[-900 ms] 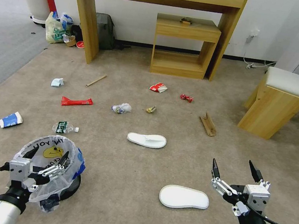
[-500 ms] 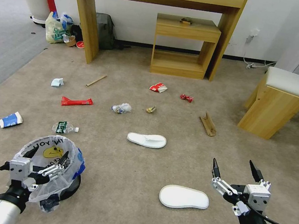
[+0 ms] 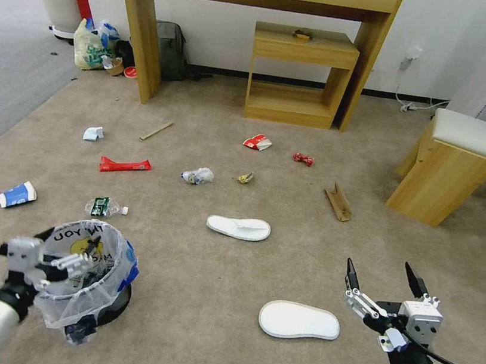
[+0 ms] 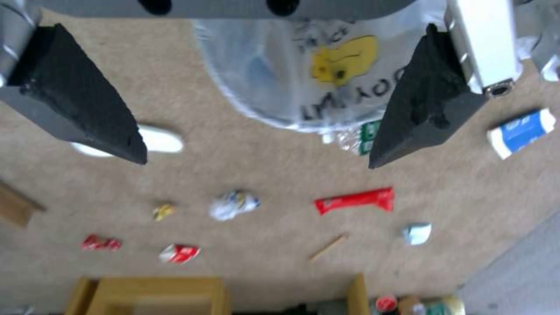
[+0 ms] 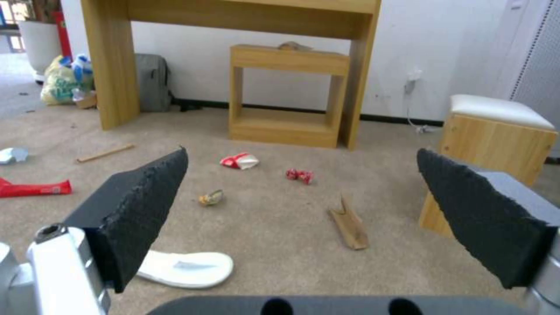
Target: Pick up the trash bin and place the garbage on the floor into it.
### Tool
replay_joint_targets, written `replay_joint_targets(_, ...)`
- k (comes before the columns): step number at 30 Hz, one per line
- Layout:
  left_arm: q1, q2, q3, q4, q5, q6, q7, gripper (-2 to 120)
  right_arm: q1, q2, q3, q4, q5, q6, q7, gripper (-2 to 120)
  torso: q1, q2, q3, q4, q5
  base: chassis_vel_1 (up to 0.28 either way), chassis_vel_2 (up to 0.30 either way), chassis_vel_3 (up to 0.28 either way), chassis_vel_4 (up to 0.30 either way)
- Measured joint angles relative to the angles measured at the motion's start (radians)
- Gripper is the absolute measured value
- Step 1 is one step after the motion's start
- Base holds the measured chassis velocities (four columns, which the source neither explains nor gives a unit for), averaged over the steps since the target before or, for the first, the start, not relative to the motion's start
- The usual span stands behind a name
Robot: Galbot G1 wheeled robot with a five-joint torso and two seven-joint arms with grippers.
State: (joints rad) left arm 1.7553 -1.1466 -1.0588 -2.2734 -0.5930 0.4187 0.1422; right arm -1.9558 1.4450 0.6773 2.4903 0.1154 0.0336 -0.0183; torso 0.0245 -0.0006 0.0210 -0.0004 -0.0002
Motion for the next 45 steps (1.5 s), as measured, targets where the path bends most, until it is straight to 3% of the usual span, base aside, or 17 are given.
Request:
replay_joint_targets(2,-0.059,0.066,-0.027,0.070,-0.051,0.070,0.003,100,0.002,0.000,0.003,-0.007,0.003,-0.002,-0.008,100,0.000,0.000,0.000,-0.0001,-0.0002,0.000,0.000,0.000,0.000)
replay_joint_targets(3,-0.059,0.066,-0.027,0.070,-0.051,0.070,0.003,100,0.002,0.000,0.003,-0.007,0.003,-0.002,-0.008,100,0.000,0.000,0.000,-0.0001,-0.0002,0.000,0.000,0.000,0.000)
replay_joint_targets(6,-0.118,0.163,-0.049,0.158,-0.183,0.212,-0.004,100,0.019,-0.001,0.003,-0.026,0.006,-0.013,-0.016,100,0.000,0.000,0.000,0.0002,-0.0001,0.000,0.000,0.000,0.000)
replay_joint_targets(7,-0.118,0.163,-0.049,0.158,-0.183,0.212,-0.004,100,0.019,-0.001,0.003,-0.026,0.006,-0.013,-0.016,100,0.000,0.000,0.000,0.0002,-0.0001,0.000,0.000,0.000,0.000)
replay_joint_targets(10,-0.168,0.266,-0.036,0.243,-0.227,0.299,0.010,100,0.024,0.000,0.000,-0.052,0.006,-0.016,-0.017,100,0.000,0.000,0.000,0.0001,0.0000,0.000,0.000,0.000,0.000)
replay_joint_targets(16,-0.232,0.374,-0.003,0.372,-0.245,0.327,0.071,100,0.016,-0.002,-0.004,-0.077,0.006,-0.017,-0.018,100,0.000,0.000,0.000,0.0000,-0.0001,0.000,0.000,0.000,0.000)
replay_joint_targets(20,-0.232,0.451,0.013,0.453,-0.195,0.326,0.182,100,0.005,-0.005,0.002,-0.101,0.008,-0.008,-0.019,100,0.000,0.000,0.000,0.0000,0.0000,0.000,0.000,0.000,0.000)
replay_joint_targets(32,-0.210,0.518,0.063,0.573,-0.099,0.321,0.321,100,0.005,-0.004,-0.010,-0.139,0.024,0.007,-0.010,100,0.000,0.000,0.000,0.0002,0.0000,0.000,0.000,0.000,0.000)
replay_joint_targets(45,-0.323,0.514,0.176,0.703,0.003,0.318,0.367,100,-0.005,-0.001,-0.009,-0.129,0.114,-0.068,0.012,100,0.000,0.000,0.000,0.0001,0.0000,0.000,0.000,0.000,0.000)
